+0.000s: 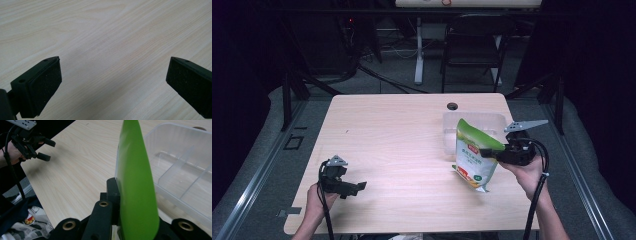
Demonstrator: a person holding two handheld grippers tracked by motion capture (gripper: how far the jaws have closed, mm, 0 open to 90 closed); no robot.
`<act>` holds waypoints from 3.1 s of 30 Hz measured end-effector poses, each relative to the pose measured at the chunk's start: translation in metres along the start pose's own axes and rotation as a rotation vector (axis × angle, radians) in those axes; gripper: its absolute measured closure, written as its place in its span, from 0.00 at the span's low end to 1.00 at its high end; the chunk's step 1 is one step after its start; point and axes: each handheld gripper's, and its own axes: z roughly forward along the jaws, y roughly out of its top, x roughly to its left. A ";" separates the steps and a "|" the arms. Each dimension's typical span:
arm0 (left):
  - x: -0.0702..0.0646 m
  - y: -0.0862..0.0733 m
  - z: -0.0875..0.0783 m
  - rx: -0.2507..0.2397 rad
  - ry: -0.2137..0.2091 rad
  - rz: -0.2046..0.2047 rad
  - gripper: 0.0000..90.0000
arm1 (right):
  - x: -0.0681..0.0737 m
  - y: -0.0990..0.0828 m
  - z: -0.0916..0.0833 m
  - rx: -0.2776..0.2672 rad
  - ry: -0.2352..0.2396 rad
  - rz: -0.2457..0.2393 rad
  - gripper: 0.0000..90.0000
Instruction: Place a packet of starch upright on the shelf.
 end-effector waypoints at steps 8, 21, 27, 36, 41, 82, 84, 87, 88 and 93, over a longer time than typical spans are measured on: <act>0.000 0.000 0.000 0.002 -0.001 0.000 0.00 | -0.001 0.000 -0.001 -0.003 -0.008 0.008 1.00; -0.001 0.000 0.000 0.004 -0.006 0.005 0.00 | -0.002 0.000 -0.010 -0.016 -0.018 0.004 1.00; -0.001 0.001 0.001 0.007 -0.008 0.005 0.00 | -0.003 0.003 -0.015 -0.033 -0.029 0.002 1.00; 0.000 0.001 0.001 0.019 -0.010 0.005 0.00 | -0.005 0.008 -0.029 -0.063 -0.048 0.001 1.00; -0.001 0.001 0.001 0.016 -0.009 0.005 0.00 | -0.006 0.011 -0.033 -0.082 -0.054 0.005 1.00; -0.001 0.001 0.003 0.023 -0.013 0.007 0.00 | -0.052 0.057 -0.062 -0.209 -0.216 0.126 1.00; -0.001 0.001 0.002 0.024 -0.015 0.007 0.00 | -0.054 0.058 -0.061 -0.209 -0.228 0.129 1.00; -0.001 0.001 0.002 0.021 -0.015 0.005 0.00 | -0.057 0.059 -0.059 -0.210 -0.248 0.137 1.00; -0.001 0.001 0.002 0.020 -0.015 0.005 0.00 | -0.059 0.059 -0.058 -0.212 -0.247 0.141 1.00; -0.001 0.001 0.002 0.022 -0.012 0.007 0.00 | -0.067 0.061 -0.056 -0.219 -0.270 0.164 1.00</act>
